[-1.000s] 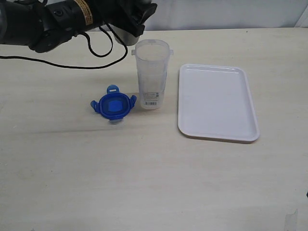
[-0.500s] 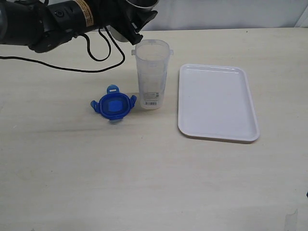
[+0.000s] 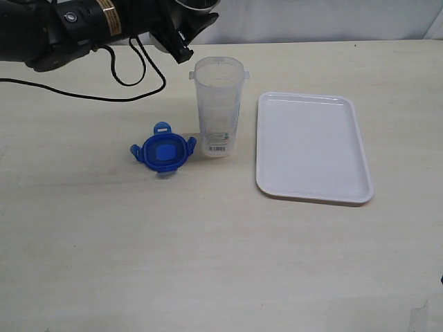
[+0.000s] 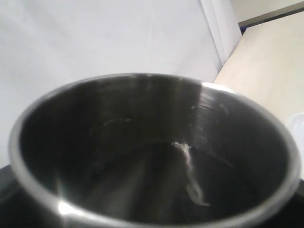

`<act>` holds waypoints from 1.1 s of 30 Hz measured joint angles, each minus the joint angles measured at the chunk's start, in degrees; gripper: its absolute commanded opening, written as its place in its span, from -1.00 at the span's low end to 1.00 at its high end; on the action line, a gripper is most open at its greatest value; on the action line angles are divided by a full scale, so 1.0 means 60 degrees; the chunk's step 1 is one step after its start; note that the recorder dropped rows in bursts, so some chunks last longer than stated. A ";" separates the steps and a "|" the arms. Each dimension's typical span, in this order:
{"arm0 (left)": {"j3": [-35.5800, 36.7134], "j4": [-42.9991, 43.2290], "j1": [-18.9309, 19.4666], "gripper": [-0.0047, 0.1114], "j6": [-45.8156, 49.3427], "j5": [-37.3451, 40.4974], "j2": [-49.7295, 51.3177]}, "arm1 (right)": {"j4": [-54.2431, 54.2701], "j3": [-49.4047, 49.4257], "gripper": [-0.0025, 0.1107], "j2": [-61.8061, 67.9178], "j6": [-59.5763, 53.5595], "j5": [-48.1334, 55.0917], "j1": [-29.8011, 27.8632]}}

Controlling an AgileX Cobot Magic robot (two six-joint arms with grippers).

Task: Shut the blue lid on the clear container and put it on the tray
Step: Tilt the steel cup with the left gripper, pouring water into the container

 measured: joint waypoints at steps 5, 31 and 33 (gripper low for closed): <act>0.0000 0.0285 -0.0018 -0.92 0.0000 -0.0111 0.0000 | 0.0000 0.0000 -0.88 0.0000 0.0000 0.0000 0.0000; 0.0000 0.0425 -0.0018 -0.92 0.1773 0.0235 0.0000 | 0.0000 0.0000 -0.88 0.0000 0.0000 0.0000 0.0000; 0.0000 0.0425 -0.0018 -0.92 0.1947 0.0235 0.0000 | 0.0000 0.0000 -0.88 0.0000 0.0000 0.0000 0.0000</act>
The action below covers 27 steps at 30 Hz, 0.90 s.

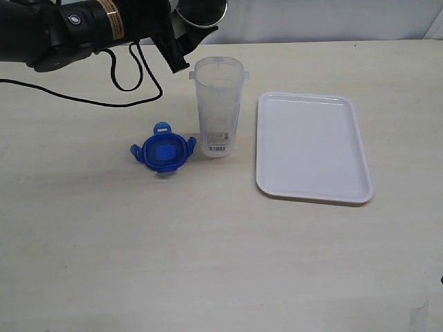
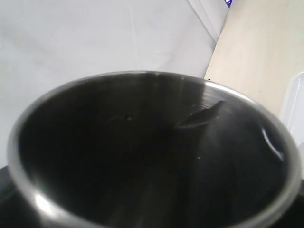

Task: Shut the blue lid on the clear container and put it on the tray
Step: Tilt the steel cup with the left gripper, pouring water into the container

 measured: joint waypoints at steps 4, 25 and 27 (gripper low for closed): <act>0.0000 0.0000 0.0000 -0.92 0.0394 0.0000 0.0000 | 0.0000 0.0000 -0.88 0.0000 0.0000 0.0000 0.0000; 0.0000 0.0000 0.0000 -0.92 0.2302 0.0000 0.0000 | 0.0000 0.0000 -0.88 0.0000 0.0000 0.0000 0.0000; 0.0000 0.0000 0.0000 -0.92 0.2514 0.0000 0.0000 | 0.0000 0.0000 -0.88 0.0000 0.0000 0.0000 0.0000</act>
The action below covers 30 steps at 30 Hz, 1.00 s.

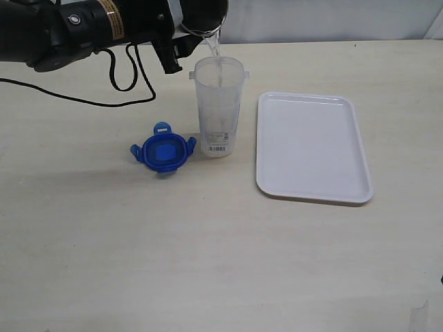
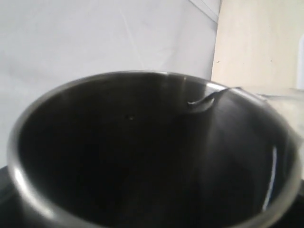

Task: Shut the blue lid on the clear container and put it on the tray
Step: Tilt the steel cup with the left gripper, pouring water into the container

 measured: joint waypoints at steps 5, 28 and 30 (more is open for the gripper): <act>0.0000 0.0000 0.0000 -0.92 0.0253 0.0000 0.0000 | 0.0000 0.0000 -0.88 0.0000 0.0000 0.0000 0.0000; -0.0018 0.0000 0.0000 -0.92 0.1075 0.0000 0.0000 | 0.0000 0.0000 -0.88 0.0000 0.0000 0.0000 0.0000; -0.0018 0.0000 0.0000 -0.92 0.1162 0.0036 0.0000 | 0.0000 0.0000 -0.88 0.0000 0.0000 0.0000 0.0000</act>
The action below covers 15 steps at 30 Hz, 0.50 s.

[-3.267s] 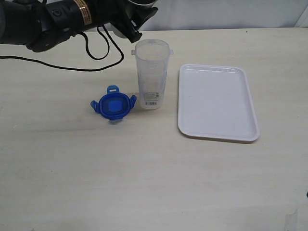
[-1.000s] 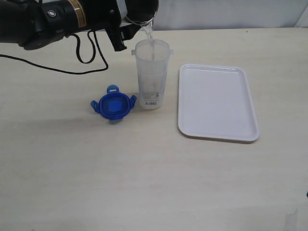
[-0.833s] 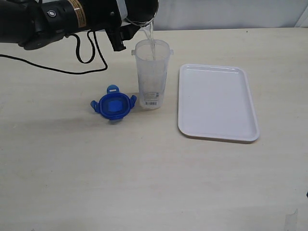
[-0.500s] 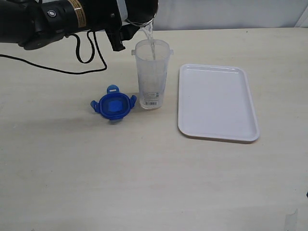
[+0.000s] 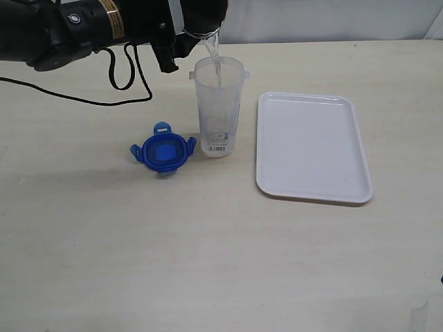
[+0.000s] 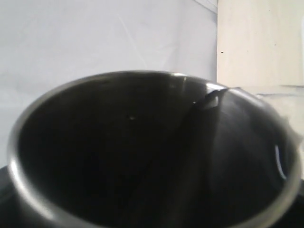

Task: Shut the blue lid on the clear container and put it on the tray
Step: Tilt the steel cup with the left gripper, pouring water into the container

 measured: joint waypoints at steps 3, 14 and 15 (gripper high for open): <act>0.0000 -0.0020 0.0000 -0.92 0.0082 0.0039 0.0000 | 0.0000 0.0000 -0.88 0.0000 0.0000 0.0000 0.0000; 0.0000 -0.0037 0.0000 -0.92 -0.0433 0.0057 0.0000 | 0.0000 0.0000 -0.88 0.0000 0.0000 0.0000 0.0000; 0.0000 -0.0037 0.0000 -0.92 -0.0820 0.0057 0.0000 | 0.0000 0.0000 -0.88 0.0000 0.0000 0.0000 0.0000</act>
